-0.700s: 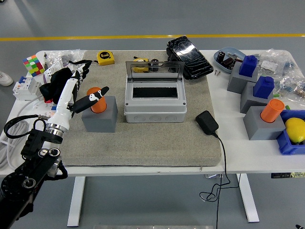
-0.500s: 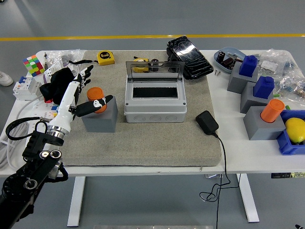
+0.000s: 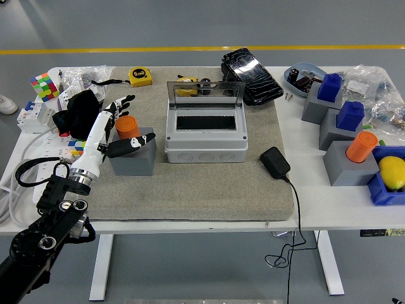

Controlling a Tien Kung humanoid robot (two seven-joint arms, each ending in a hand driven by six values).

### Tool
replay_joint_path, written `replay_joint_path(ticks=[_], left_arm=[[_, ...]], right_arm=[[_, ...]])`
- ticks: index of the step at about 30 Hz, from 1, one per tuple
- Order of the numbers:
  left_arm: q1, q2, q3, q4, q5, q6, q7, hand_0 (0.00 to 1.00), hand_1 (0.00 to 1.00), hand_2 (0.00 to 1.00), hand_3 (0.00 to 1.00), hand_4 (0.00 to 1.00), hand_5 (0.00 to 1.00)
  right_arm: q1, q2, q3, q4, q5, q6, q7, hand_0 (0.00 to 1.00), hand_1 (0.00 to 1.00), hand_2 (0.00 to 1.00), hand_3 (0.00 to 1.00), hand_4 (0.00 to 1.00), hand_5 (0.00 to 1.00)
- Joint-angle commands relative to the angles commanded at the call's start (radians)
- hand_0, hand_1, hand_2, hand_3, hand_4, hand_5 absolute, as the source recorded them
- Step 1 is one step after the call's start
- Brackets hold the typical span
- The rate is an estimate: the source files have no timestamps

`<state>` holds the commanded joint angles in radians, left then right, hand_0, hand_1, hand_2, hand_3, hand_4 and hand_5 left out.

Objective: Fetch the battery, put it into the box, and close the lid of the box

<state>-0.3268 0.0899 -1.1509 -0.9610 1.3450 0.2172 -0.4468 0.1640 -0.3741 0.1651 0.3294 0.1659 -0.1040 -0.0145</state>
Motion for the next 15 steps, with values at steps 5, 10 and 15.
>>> replay_joint_path(ticks=[5,10,15], left_arm=[[-0.009,-0.008,0.008,0.016,-0.024,0.003,-0.008,0.521,0.627,0.694,0.693,0.998,0.042],[-0.015,-0.017,0.011,0.028,-0.050,0.000,-0.014,0.521,0.627,0.694,0.693,0.998,0.042],[-0.022,-0.021,0.018,0.037,-0.073,0.001,-0.029,0.340,0.409,0.545,0.582,0.998,0.002]], right_arm=[[-0.001,0.000,-0.001,0.000,0.002,0.000,0.000,0.557,0.592,0.589,0.549,0.926,0.482],[0.000,0.000,-0.002,0.000,0.002,0.000,0.000,0.557,0.592,0.589,0.549,0.926,0.482],[0.001,0.000,-0.002,0.000,0.003,0.000,0.000,0.557,0.593,0.589,0.549,0.927,0.482]])
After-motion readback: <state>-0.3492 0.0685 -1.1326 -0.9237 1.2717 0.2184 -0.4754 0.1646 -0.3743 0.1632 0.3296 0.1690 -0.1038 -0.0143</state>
